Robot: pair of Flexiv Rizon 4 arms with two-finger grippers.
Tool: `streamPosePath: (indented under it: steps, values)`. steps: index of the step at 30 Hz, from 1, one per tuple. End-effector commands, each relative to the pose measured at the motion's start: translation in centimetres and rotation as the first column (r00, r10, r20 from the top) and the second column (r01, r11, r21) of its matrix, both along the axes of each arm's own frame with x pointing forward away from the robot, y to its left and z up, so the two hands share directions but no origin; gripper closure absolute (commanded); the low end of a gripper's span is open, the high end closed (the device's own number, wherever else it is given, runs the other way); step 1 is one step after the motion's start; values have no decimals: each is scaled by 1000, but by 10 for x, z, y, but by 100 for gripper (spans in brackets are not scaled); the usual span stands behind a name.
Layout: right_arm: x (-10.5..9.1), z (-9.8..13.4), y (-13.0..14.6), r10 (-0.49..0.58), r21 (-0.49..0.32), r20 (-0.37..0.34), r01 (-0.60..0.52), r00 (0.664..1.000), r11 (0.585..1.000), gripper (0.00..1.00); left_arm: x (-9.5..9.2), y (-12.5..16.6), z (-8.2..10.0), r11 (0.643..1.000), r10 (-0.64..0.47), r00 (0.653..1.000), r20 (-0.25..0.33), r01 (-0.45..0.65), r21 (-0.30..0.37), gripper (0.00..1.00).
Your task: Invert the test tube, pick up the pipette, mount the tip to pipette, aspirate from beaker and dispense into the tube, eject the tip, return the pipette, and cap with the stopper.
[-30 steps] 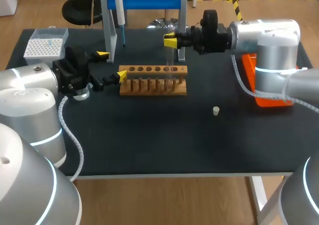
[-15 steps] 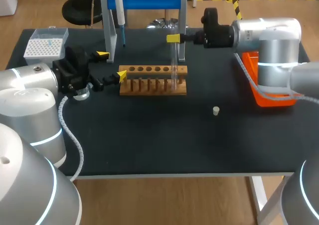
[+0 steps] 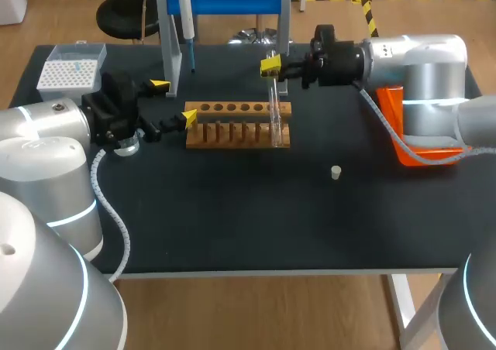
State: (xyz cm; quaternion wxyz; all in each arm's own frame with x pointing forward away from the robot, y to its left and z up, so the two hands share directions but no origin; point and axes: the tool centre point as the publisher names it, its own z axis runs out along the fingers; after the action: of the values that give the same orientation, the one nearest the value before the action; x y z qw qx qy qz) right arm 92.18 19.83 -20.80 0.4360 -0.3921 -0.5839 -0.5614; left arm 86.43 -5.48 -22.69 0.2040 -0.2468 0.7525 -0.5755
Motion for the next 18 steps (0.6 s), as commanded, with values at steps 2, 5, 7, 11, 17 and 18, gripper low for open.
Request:
streamPosePath:
  steps: [2,5,7,11,17,18]
  values:
    - [-1,0,0,14,-54,-208,-26,978,998,100,-1,-1,-1,1000,4,1000,3,-4,-1,0]
    - [-1,-1,0,12,-62,-206,-25,978,998,100,-1,-1,-1,1000,4,1000,3,-4,-1,0]
    - [-1,-1,0,12,-58,-219,-25,976,998,100,-1,-1,-1,1000,4,1000,3,-4,-1,0]
    - [1,-2,0,7,-49,-219,-18,976,999,100,-1,-1,-1,1000,4,1000,3,-4,-1,0]
    - [2,-5,0,5,-48,-245,-17,970,999,100,-1,-1,-1,1000,4,1000,3,-4,-1,0]
    - [2,-5,0,7,-45,-254,-19,967,999,100,-1,-1,-1,1000,4,1000,3,-4,-1,0]
